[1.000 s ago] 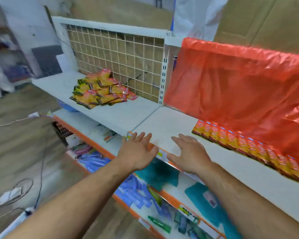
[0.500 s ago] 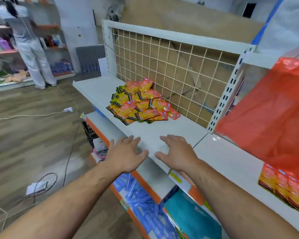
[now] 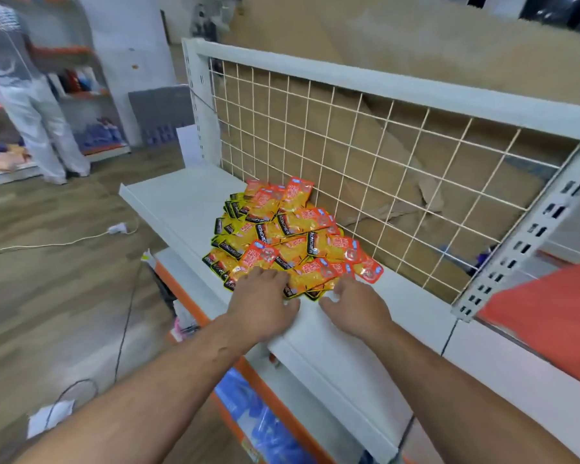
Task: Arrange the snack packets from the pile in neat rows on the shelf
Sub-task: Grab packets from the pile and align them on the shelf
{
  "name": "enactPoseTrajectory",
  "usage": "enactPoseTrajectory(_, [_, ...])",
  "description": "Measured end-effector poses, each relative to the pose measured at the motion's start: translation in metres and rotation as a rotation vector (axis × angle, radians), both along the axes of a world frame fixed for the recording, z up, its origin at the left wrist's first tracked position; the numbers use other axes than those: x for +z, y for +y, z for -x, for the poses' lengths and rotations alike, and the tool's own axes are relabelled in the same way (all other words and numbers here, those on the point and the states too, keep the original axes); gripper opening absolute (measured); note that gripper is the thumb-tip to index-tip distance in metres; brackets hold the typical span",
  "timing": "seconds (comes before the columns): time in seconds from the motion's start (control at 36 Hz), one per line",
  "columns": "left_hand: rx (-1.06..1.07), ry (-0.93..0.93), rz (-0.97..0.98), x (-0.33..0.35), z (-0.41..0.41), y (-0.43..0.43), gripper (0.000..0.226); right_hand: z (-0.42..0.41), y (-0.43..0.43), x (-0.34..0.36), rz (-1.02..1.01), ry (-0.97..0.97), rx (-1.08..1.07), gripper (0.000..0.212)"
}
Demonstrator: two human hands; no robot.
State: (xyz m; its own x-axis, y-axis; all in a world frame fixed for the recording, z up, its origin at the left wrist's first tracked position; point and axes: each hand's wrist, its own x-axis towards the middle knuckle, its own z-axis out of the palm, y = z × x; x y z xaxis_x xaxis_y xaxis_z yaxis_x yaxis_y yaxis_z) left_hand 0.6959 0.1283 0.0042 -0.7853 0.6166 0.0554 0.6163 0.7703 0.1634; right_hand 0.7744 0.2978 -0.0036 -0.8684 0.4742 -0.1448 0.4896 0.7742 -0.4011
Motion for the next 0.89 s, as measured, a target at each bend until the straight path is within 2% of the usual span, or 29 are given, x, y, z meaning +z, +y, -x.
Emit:
enactPoseTrajectory(0.14, [-0.126,0.009,-0.022,-0.008,0.045,0.02,0.048,0.026,0.008,-0.018,0.253,0.075,-0.333,0.029])
enactPoseTrajectory(0.28, [-0.278,-0.021,-0.009,-0.01,0.081,0.034,0.052,0.05,0.006,-0.019,0.391,0.198,-0.589,0.04])
enactPoseTrajectory(0.36, [-0.337,-0.018,-0.001,-0.012,0.092,0.039,0.047,0.059,-0.001,-0.023,0.436,0.258,-0.734,0.046])
enactPoseTrajectory(0.44, [-0.393,-0.056,0.011,-0.014,0.099,0.043,0.042,0.064,-0.009,-0.022,0.502,0.379,-0.865,0.043])
enactPoseTrajectory(0.58, [-0.448,-0.075,0.01,-0.014,0.11,0.052,0.039,0.069,-0.017,-0.012,0.565,0.438,-0.894,0.011])
enactPoseTrajectory(0.67, [-0.468,-0.115,-0.047,-0.016,0.113,0.055,0.033,0.063,-0.017,-0.01,0.605,0.379,-0.874,0.02])
enactPoseTrajectory(0.72, [-0.474,-0.168,-0.111,-0.013,0.112,0.06,0.02,0.056,-0.016,-0.008,0.619,0.375,-0.868,0.013])
enactPoseTrajectory(0.86, [-0.452,-0.427,-0.258,-0.001,0.105,0.077,0.004,0.029,-0.015,0.0,0.68,0.418,-0.882,0.006])
enactPoseTrajectory(0.89, [-0.45,-0.478,-0.287,-0.001,0.102,0.08,0.011,0.022,-0.016,0.002,0.684,0.429,-0.894,0.007])
